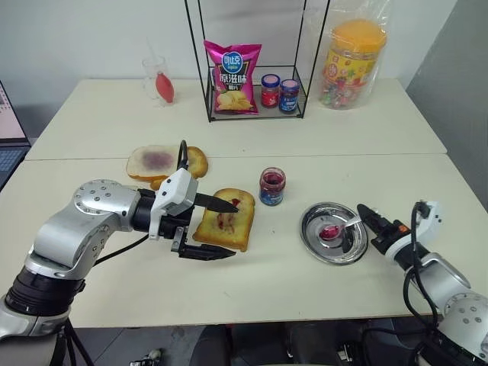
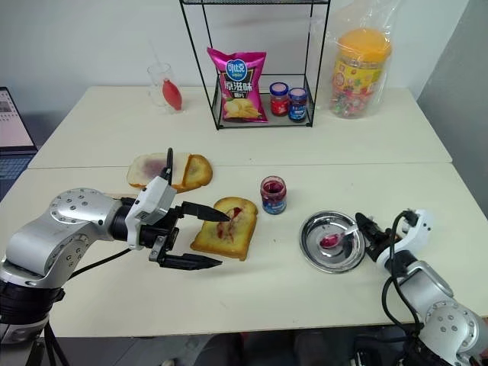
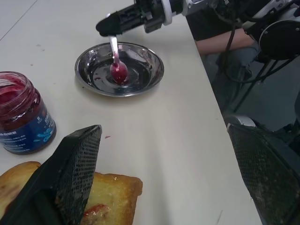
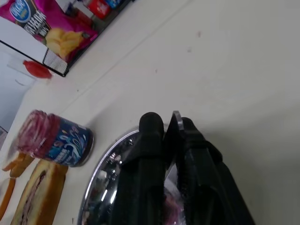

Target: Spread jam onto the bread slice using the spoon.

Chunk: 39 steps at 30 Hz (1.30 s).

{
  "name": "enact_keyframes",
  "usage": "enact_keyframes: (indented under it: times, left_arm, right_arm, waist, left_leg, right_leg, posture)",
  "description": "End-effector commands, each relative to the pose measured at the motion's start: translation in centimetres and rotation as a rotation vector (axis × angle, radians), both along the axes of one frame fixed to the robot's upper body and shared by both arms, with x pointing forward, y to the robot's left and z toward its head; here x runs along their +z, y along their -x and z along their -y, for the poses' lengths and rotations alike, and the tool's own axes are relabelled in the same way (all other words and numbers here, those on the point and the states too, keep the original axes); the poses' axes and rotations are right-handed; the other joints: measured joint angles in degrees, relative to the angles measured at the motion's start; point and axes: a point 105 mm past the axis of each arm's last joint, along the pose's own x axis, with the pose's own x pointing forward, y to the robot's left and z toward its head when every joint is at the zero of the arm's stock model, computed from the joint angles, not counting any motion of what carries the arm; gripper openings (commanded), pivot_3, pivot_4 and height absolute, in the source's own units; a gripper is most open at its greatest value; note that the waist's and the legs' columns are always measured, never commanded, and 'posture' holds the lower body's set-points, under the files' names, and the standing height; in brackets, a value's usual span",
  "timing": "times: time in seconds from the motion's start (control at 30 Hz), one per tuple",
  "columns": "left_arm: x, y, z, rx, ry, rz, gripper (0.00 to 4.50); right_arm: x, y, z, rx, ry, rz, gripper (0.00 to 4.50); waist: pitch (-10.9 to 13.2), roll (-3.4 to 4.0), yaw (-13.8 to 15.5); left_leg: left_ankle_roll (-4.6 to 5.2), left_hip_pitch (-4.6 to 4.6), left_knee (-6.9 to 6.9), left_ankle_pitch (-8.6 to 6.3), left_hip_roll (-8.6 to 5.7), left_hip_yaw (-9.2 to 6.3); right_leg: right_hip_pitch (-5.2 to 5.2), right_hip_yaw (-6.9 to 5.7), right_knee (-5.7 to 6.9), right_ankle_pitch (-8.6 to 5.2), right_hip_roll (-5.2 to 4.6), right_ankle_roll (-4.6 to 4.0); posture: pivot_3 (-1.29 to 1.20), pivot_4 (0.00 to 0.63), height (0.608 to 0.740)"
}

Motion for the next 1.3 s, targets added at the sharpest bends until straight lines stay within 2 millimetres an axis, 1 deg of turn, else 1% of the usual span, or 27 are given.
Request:
enact_keyframes:
  times: [0.03,0.2,0.23,0.33,0.47,0.67,0.7,0.8,0.83,0.9,0.93,0.97,1.0,1.03,1.07,1.1,1.17,1.2,1.23,1.3]
  left_arm:
    - [0.6,-0.1,0.0,0.001,0.006,0.039,4.50]
    - [0.4,-0.2,-0.2,0.020,0.008,0.039,4.50]
    - [0.4,-0.2,-0.3,0.022,0.008,0.039,4.50]
    - [0.3,-0.5,-0.4,0.049,0.003,0.037,4.50]
    - [0.3,-0.9,-0.5,0.066,-0.007,0.038,4.50]
    - [0.6,-1.4,-0.7,0.089,-0.014,0.049,4.50]
    - [0.6,-1.6,-0.9,0.097,-0.019,0.053,4.50]
    - [0.8,-2.6,-1.7,0.159,-0.035,0.072,4.50]
    - [0.9,-2.9,-2.0,0.181,-0.037,0.075,4.50]
    - [1.3,-3.6,-3.0,0.244,-0.052,0.076,4.50]
    - [1.4,-3.9,-3.4,0.266,-0.061,0.074,4.50]
    - [1.6,-4.0,-4.0,0.293,-0.063,0.069,4.50]
    - [1.6,-4.1,-5.3,0.338,-0.083,0.055,4.50]
    - [1.6,-4.1,-6.2,0.368,-0.097,0.045,4.50]
    - [1.6,-4.1,-6.8,0.386,-0.107,0.038,4.50]
    - [1.3,-4.0,-7.3,0.397,-0.123,0.034,4.50]
    - [1.1,-3.9,-8.0,0.424,-0.129,0.029,4.50]
    - [1.2,-3.8,-8.3,0.440,-0.119,0.019,4.50]
    - [1.2,-3.7,-8.5,0.451,-0.110,0.013,4.50]
    - [0.9,-3.2,-8.3,0.448,-0.108,0.010,4.50]
  right_arm:
    - [0.7,-0.2,0.3,-0.004,0.041,0.036,1.48]
    - [0.7,-0.3,0.8,-0.001,0.065,0.034,2.68]
    - [0.6,-0.3,0.9,-0.001,0.072,0.032,2.79]
    - [0.6,-0.3,1.2,-0.005,0.087,0.031,3.60]
    - [0.6,-0.4,1.5,-0.011,0.098,0.030,4.47]
    - [1.0,-0.4,2.4,-0.008,0.143,0.037,4.47]
    - [1.1,-0.4,2.7,-0.007,0.174,0.035,4.47]
    - [1.8,-0.4,4.6,-0.031,0.285,0.036,4.47]
    - [2.0,-0.5,5.3,-0.039,0.351,0.040,4.47]
    - [3.7,-0.6,5.5,0.053,0.530,0.095,4.47]
    - [4.4,-0.6,5.3,0.096,0.588,0.117,4.47]
    - [5.5,-0.5,4.5,0.187,0.634,0.160,4.47]
    - [7.1,0.4,2.0,0.393,0.615,0.216,4.47]
    - [8.0,1.3,0.3,0.544,0.595,0.244,4.47]
    - [8.4,2.1,-0.8,0.645,0.581,0.256,4.47]
    - [8.5,3.0,-1.7,0.741,0.562,0.250,4.47]
    - [7.7,5.0,-2.9,0.927,0.583,0.203,4.47]
    - [7.3,5.7,-3.1,0.990,0.604,0.177,4.47]
    - [7.1,5.9,-3.2,1.023,0.620,0.161,4.47]
    - [6.8,4.9,-2.3,0.975,0.654,0.164,4.47]
  waist:
    - [0.00,0.00,0.01]
    - [0.00,0.00,0.03]
    - [0.00,0.00,0.04]
    - [0.00,0.00,0.04]
    - [0.00,0.00,0.07]
    - [0.00,0.00,0.10]
    - [0.00,0.00,0.10]
    - [0.00,0.00,0.12]
    - [0.00,0.00,0.13]
    - [0.00,0.00,0.14]
    - [0.01,0.03,0.10]
    - [0.01,0.02,0.04]
    - [0.00,0.02,-0.02]
    - [0.07,0.12,-0.26]
    - [0.07,0.11,-0.40]
    - [0.04,0.07,-0.38]
    - [0.04,0.07,0.04]
    - [0.04,0.07,0.21]
    - [0.02,-0.01,0.60]
    - [0.03,-0.03,1.33]
  left_leg:
    - [0.00,-0.01,0.00,0.00,0.00,0.00]
    - [0.00,-0.02,0.00,0.00,0.00,-0.01]
    - [0.00,-0.01,0.00,0.00,0.00,-0.01]
    - [0.00,-0.01,0.00,0.00,0.00,-0.01]
    - [0.00,-0.01,0.02,0.00,-0.01,-0.02]
    - [0.00,-0.02,0.03,0.00,-0.02,-0.01]
    - [0.00,-0.02,0.03,0.00,-0.01,-0.02]
    - [0.00,-0.02,0.04,0.00,-0.04,-0.01]
    - [0.00,-0.01,0.05,0.00,-0.05,-0.01]
    - [0.00,-0.01,0.07,0.00,-0.05,-0.01]
    - [0.00,-0.02,0.09,0.00,-0.06,0.01]
    - [0.01,-0.01,0.08,0.00,-0.08,0.06]
    - [0.01,0.00,0.11,0.01,-0.04,0.04]
    - [0.01,0.01,0.10,0.00,-0.04,0.03]
    - [0.04,0.02,0.07,0.02,-0.04,0.15]
    - [0.05,0.12,0.06,0.02,0.02,0.13]
    - [0.06,0.29,-0.02,0.01,0.07,-0.07]
    - [0.06,0.40,-0.03,0.01,0.08,-0.21]
    - [0.06,0.53,-0.05,0.01,0.06,-0.23]
    - [0.05,0.58,0.02,0.00,-0.02,-0.23]
  right_leg:
    - [0.00,0.00,-0.01,0.03,0.00,-0.05]
    - [0.00,-0.02,-0.01,0.11,-0.01,-0.20]
    - [0.00,-0.01,-0.01,0.11,-0.01,-0.19]
    - [0.00,-0.02,0.00,0.11,-0.01,-0.20]
    - [0.01,-0.02,0.01,0.12,-0.01,-0.19]
    - [0.01,-0.02,0.00,0.13,-0.01,-0.19]
    - [0.01,-0.02,0.00,0.13,-0.01,-0.19]
    - [0.02,-0.01,0.01,0.13,-0.02,-0.19]
    - [0.03,-0.01,0.01,0.13,-0.03,-0.19]
    - [0.03,-0.01,0.01,0.14,-0.02,-0.16]
    - [0.03,0.00,0.02,0.15,-0.03,-0.16]
    - [0.01,0.06,0.02,0.15,-0.03,-0.14]
    - [0.03,0.04,0.03,0.16,-0.01,-0.13]
    - [0.02,0.03,0.03,0.16,-0.01,-0.13]
    - [-0.03,0.15,0.10,0.16,-0.01,-0.13]
    - [0.01,0.15,0.12,0.16,0.03,-0.13]
    - [0.22,-0.07,0.08,0.15,0.09,-0.14]
    - [0.41,-0.20,0.02,0.08,0.09,-0.12]
    - [0.58,-0.22,-0.01,-0.04,0.07,0.01]
    - [0.72,-0.23,-0.08,-0.06,-0.02,0.02]
  posture:
    - [0.00,0.150,0.740]
    - [0.00,0.150,0.740]
    - [0.00,0.150,0.740]
    - [0.00,0.150,0.740]
    - [0.00,0.150,0.740]
    - [0.00,0.150,0.740]
    - [0.00,0.150,0.740]
    - [0.00,0.150,0.740]
    - [0.00,0.150,0.740]
    - [0.00,0.150,0.740]
    - [0.00,0.150,0.740]
    - [0.00,0.150,0.740]
    - [0.00,0.150,0.740]
    - [0.00,0.150,0.740]
    - [0.00,0.150,0.740]
    - [0.00,0.150,0.740]
    - [0.00,0.150,0.740]
    - [0.00,0.150,0.740]
    - [0.00,0.150,0.740]
    - [0.00,0.150,0.740]
